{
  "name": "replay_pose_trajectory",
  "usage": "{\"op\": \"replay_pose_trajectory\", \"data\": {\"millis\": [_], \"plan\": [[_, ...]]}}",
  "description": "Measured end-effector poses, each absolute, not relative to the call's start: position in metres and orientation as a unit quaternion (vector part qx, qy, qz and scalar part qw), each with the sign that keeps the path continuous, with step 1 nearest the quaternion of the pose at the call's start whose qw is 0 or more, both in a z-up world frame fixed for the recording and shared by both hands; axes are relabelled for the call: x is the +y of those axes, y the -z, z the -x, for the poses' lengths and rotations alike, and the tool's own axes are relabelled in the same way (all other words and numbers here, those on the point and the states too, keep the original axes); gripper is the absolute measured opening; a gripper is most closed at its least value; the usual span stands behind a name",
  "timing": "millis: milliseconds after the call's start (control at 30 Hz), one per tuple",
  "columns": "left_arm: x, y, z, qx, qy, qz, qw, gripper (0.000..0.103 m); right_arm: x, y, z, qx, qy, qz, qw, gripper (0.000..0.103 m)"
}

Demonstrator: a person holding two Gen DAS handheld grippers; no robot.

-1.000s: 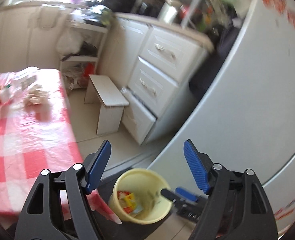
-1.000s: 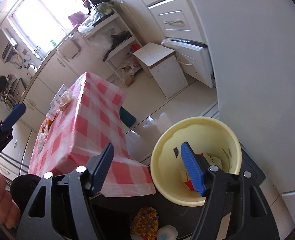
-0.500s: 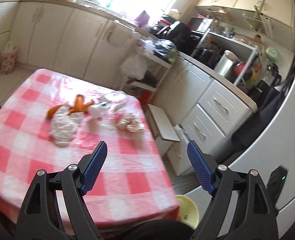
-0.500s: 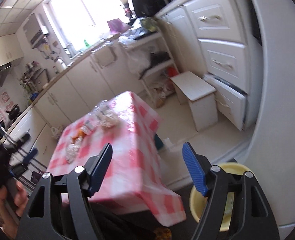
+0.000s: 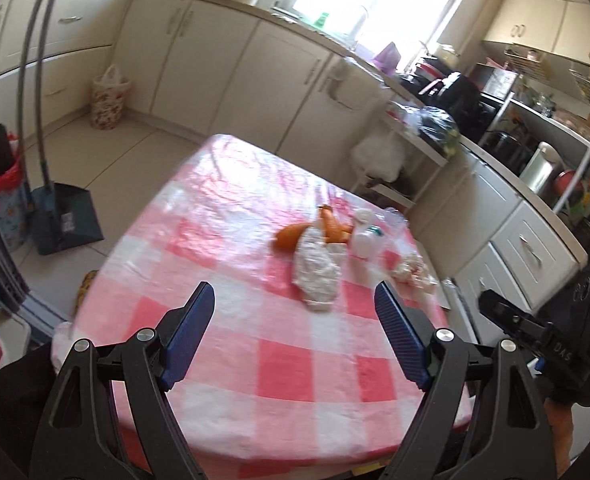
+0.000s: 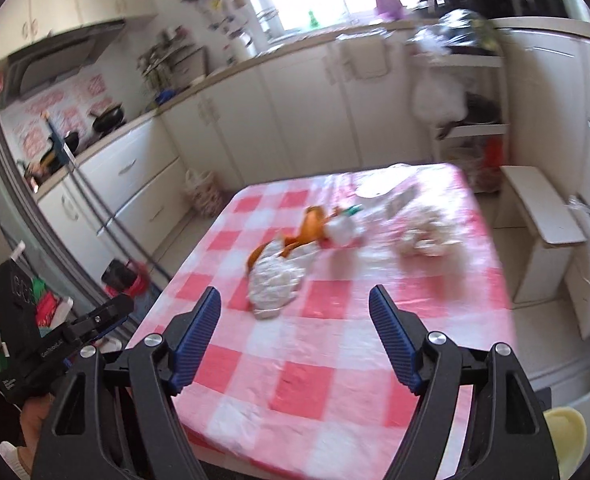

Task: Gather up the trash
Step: 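Return both tools to the table near the orange peels, then grasp an orange peel with the right tool while the left tool grasps another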

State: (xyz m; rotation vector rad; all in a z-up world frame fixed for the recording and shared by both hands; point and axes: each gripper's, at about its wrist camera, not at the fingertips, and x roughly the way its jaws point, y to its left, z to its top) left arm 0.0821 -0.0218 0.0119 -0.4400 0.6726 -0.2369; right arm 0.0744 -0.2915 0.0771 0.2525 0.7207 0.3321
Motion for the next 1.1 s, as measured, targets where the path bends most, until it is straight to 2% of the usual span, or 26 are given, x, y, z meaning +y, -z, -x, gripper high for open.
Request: {"op": "replay_pose_trajectory", "data": {"millis": [500,833,1100], "plan": [[0.004,0.02,-0.096,0.346,0.093,0.225,0.906,0.079,-0.166,-0.029,-0.166,0.414,-0.215,-0.05,0.883,0.074],[0.01,0.03,-0.1,0.357,0.089,0.235,0.9,0.079,-0.166,0.01,-0.18,0.468,-0.2,-0.03,0.86,0.073],[0.014,0.034,-0.099,0.36,0.084,0.24,0.898,0.079,-0.203,0.013,-0.163,0.482,-0.144,0.01,0.864,0.072]]}}
